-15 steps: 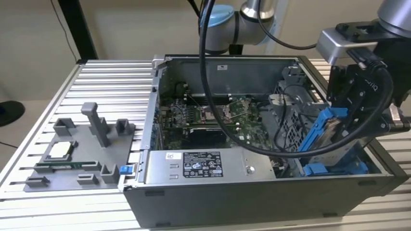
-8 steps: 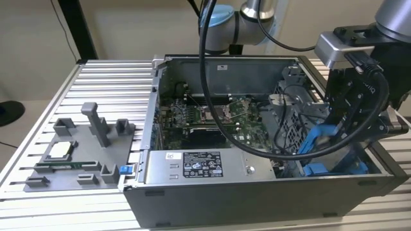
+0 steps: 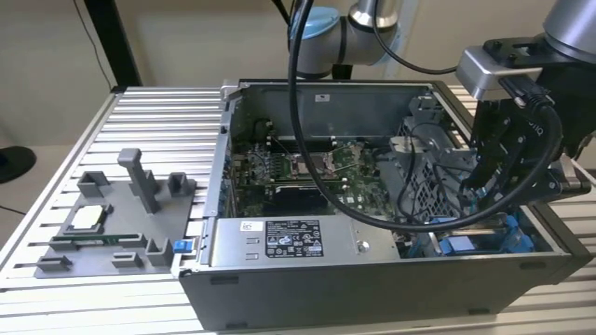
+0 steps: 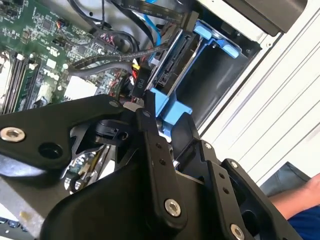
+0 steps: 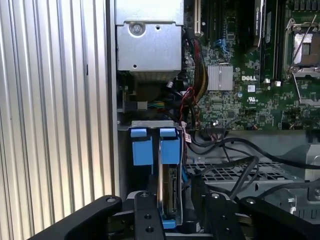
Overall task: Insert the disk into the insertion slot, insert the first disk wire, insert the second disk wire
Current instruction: 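Insert the disk into the insertion slot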
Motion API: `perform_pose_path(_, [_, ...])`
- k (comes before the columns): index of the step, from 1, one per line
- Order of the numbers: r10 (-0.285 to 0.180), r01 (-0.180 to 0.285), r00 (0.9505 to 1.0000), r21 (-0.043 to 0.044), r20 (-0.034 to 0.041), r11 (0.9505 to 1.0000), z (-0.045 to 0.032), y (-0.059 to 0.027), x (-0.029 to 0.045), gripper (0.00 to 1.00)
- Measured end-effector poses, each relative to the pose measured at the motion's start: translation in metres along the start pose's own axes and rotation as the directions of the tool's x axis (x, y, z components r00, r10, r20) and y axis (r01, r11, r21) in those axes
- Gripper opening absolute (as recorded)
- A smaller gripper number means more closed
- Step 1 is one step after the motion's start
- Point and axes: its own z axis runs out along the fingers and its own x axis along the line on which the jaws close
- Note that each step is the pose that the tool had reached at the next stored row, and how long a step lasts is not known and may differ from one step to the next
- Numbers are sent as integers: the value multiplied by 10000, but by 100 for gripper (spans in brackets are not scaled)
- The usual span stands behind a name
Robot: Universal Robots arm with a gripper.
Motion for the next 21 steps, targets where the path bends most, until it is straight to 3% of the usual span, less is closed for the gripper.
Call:
perform_pose_path(8, [0,0,10000,-12,4,10000,-139,-4,-8,100])
perform_pose_path(11, [-11,11,10000,6,18,10000,-143,-5,-17,100])
perform_pose_path(16, [-99,97,9999,201,57,9998,-143,-16,-27,100])
perform_pose_path(21, [-107,105,9999,247,83,9996,-136,-46,-30,100])
